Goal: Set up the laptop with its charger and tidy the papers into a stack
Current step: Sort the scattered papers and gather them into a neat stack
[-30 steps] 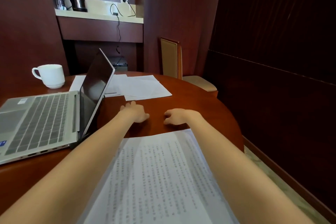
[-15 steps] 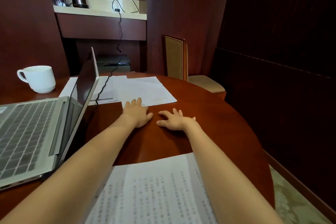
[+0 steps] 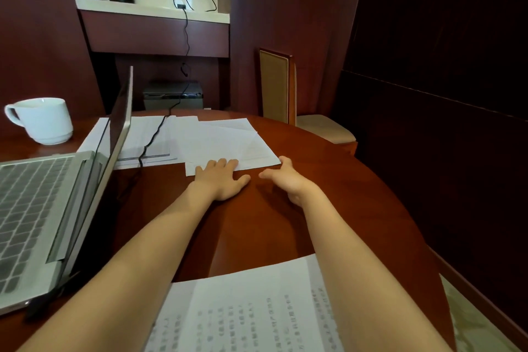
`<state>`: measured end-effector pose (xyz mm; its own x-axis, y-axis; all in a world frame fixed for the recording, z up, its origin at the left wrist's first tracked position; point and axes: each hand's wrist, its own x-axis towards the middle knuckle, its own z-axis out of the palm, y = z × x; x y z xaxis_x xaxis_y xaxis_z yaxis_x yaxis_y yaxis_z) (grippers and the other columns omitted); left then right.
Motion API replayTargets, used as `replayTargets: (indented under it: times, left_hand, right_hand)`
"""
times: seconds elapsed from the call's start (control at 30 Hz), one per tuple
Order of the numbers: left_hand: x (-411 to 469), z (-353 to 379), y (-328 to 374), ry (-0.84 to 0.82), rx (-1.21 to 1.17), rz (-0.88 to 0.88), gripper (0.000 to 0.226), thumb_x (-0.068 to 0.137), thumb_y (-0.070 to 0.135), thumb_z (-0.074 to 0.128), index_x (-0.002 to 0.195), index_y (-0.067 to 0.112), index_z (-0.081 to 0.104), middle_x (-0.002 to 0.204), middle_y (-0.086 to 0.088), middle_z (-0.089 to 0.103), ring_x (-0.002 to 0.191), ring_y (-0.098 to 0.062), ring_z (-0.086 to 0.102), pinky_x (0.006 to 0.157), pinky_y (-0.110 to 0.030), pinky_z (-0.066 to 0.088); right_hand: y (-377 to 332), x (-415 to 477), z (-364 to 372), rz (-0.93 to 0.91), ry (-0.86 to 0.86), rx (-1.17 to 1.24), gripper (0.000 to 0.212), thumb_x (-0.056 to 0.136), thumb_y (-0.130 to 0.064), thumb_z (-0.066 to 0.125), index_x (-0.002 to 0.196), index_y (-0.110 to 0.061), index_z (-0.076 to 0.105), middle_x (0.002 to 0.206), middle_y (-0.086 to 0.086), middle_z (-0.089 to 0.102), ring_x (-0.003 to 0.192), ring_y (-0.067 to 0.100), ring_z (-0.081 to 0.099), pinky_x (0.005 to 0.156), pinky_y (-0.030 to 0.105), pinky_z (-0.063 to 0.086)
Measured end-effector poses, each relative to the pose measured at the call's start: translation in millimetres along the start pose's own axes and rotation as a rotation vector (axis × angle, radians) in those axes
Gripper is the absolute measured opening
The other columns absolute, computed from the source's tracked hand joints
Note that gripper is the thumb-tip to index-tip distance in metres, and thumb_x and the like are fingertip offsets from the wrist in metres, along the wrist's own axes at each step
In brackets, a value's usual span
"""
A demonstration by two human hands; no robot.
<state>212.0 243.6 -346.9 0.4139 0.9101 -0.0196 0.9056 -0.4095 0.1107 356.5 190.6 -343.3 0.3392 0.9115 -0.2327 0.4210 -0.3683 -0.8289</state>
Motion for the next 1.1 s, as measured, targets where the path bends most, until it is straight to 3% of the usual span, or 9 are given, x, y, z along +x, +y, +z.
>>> replayTargets:
  times: [0.23, 0.4, 0.53, 0.7, 0.83, 0.9, 1.0, 1.07, 1.1]
  left_hand:
    - [-31, -7, 0, -0.022, 0.012, 0.125, 0.056, 0.095, 0.054, 0.030, 0.145, 0.029, 0.025, 0.151, -0.004, 0.028, 0.137, -0.027, 0.027, 0.110, -0.047, 0.024]
    - [-56, -10, 2, -0.067, 0.012, 0.196, 0.053, 0.096, 0.052, 0.030, 0.145, 0.031, 0.025, 0.150, -0.003, 0.028, 0.136, -0.026, 0.028, 0.110, -0.046, 0.026]
    - [-73, -10, 8, -0.072, 0.011, 0.214, 0.052, 0.096, 0.052, 0.030, 0.144, 0.032, 0.026, 0.148, -0.003, 0.031, 0.134, -0.026, 0.029, 0.110, -0.046, 0.027]
    - [-94, -11, 19, -0.087, 0.031, 0.209, 0.053, 0.096, 0.051, 0.031, 0.145, 0.031, 0.024, 0.147, -0.004, 0.032, 0.133, -0.028, 0.031, 0.109, -0.046, 0.029]
    - [-106, -12, 21, -0.080, 0.037, 0.215, 0.054, 0.095, 0.051, 0.032, 0.144, 0.030, 0.025, 0.146, -0.005, 0.034, 0.132, -0.028, 0.033, 0.108, -0.043, 0.032]
    - [-113, -12, 21, -0.080, 0.026, 0.220, 0.054, 0.095, 0.051, 0.034, 0.144, 0.030, 0.025, 0.144, -0.004, 0.035, 0.130, -0.027, 0.035, 0.107, -0.043, 0.033]
    - [-122, -13, 20, -0.086, -0.018, 0.223, 0.055, 0.094, 0.050, 0.037, 0.143, 0.027, 0.028, 0.142, -0.003, 0.038, 0.128, -0.026, 0.037, 0.104, -0.040, 0.036]
    - [-127, -15, 19, -0.088, -0.043, 0.221, 0.054, 0.094, 0.050, 0.038, 0.141, 0.026, 0.030, 0.139, -0.003, 0.041, 0.125, -0.025, 0.040, 0.101, -0.039, 0.038]
    - [-129, -16, 19, -0.082, -0.044, 0.218, 0.052, 0.094, 0.049, 0.039, 0.140, 0.026, 0.032, 0.138, -0.003, 0.043, 0.124, -0.025, 0.041, 0.100, -0.038, 0.038]
  right_hand:
    - [-7, -4, -1, 0.060, 0.180, 0.138, 0.064, 0.093, -0.017, 0.050, 0.147, -0.012, 0.016, 0.152, 0.012, 0.025, 0.141, 0.034, 0.021, 0.117, 0.048, 0.011]
    - [-12, -14, -12, 0.145, 0.419, 0.243, 0.052, 0.093, -0.006, 0.046, 0.141, -0.002, 0.026, 0.138, 0.017, 0.042, 0.122, 0.032, 0.046, 0.088, 0.035, 0.045]
    - [-20, -23, -16, 0.190, 0.384, 0.201, 0.042, 0.091, -0.007, 0.051, 0.131, 0.000, 0.041, 0.125, 0.015, 0.052, 0.102, 0.026, 0.055, 0.076, 0.028, 0.046]
    - [-22, -39, -14, 0.201, 0.254, 0.155, 0.005, 0.089, -0.010, 0.054, 0.092, -0.008, 0.050, 0.101, 0.012, 0.050, 0.079, 0.020, 0.051, 0.064, 0.024, 0.048]
    - [-33, -52, -10, 0.257, 0.320, 0.288, 0.035, 0.098, -0.026, 0.044, 0.125, -0.004, 0.044, 0.117, 0.015, 0.049, 0.104, 0.023, 0.052, 0.091, 0.026, 0.045]
    - [-33, -60, -8, 0.233, 0.335, 0.222, 0.038, 0.099, -0.032, 0.041, 0.124, -0.004, 0.045, 0.112, 0.014, 0.049, 0.110, 0.026, 0.051, 0.096, 0.030, 0.047]
    - [-32, -67, -8, 0.264, 0.294, 0.175, 0.017, 0.095, -0.012, 0.051, 0.110, -0.005, 0.050, 0.086, 0.012, 0.047, 0.092, 0.023, 0.056, 0.075, 0.025, 0.055]
    - [-29, -78, -6, 0.298, 0.250, 0.141, 0.011, 0.091, -0.003, 0.054, 0.101, -0.005, 0.047, 0.085, 0.012, 0.049, 0.082, 0.021, 0.058, 0.062, 0.022, 0.052]
    - [-27, -80, -6, 0.282, 0.226, 0.118, 0.013, 0.090, 0.000, 0.054, 0.099, -0.005, 0.046, 0.092, 0.013, 0.051, 0.086, 0.022, 0.060, 0.066, 0.023, 0.055]
